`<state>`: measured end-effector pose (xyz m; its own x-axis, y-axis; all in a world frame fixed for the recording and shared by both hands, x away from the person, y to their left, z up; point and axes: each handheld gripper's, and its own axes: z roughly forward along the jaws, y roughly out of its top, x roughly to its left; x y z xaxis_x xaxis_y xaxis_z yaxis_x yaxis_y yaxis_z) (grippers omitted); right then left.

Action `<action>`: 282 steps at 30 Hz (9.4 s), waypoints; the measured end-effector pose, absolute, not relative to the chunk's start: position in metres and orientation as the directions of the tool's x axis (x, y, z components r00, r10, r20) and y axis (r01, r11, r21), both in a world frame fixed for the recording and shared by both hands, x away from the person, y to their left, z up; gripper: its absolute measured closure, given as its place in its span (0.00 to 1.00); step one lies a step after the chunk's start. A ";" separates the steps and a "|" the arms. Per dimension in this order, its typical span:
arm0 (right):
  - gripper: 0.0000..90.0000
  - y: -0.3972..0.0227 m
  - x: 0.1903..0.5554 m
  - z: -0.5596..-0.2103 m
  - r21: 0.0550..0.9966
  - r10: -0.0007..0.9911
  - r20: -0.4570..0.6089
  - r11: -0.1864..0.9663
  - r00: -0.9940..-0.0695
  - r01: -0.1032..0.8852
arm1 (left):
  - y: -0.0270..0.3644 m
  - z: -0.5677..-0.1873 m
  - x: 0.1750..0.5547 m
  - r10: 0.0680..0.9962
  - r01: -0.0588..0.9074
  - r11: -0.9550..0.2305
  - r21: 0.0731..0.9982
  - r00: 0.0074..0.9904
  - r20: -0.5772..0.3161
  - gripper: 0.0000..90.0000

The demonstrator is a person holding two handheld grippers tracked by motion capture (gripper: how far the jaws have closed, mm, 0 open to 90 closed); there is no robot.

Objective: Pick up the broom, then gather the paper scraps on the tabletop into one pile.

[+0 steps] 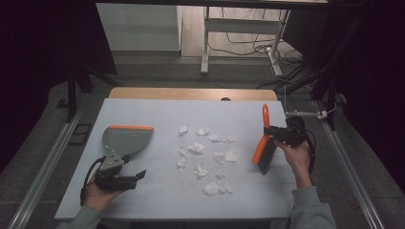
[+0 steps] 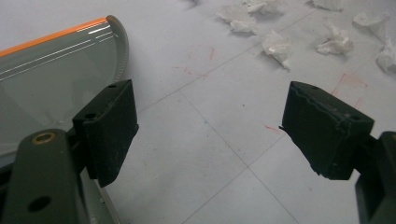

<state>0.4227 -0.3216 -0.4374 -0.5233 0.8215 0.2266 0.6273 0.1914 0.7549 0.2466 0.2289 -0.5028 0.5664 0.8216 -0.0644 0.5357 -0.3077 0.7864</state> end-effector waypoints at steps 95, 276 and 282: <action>0.78 -0.178 0.373 -0.436 0.859 0.545 0.466 -0.091 -0.697 0.504 | 0.062 -0.484 0.317 0.696 0.363 -0.395 0.844 0.717 0.017 0.87; 0.75 -0.210 0.482 -0.424 0.486 0.719 -0.180 0.658 -0.671 0.575 | 0.240 -0.503 0.248 0.836 0.537 -0.309 0.785 0.547 -0.045 0.36; 0.75 -0.199 0.494 -0.432 0.415 0.702 -0.214 0.695 -0.679 0.588 | 0.239 -0.503 0.247 0.832 0.534 -0.312 0.786 0.553 -0.045 0.36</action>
<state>0.4935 -0.1991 -0.4324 -0.6790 0.7023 -0.2141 0.5878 0.6947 0.4146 0.2471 0.2393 -0.5034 0.5529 0.8321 -0.0446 0.5336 -0.3124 0.7859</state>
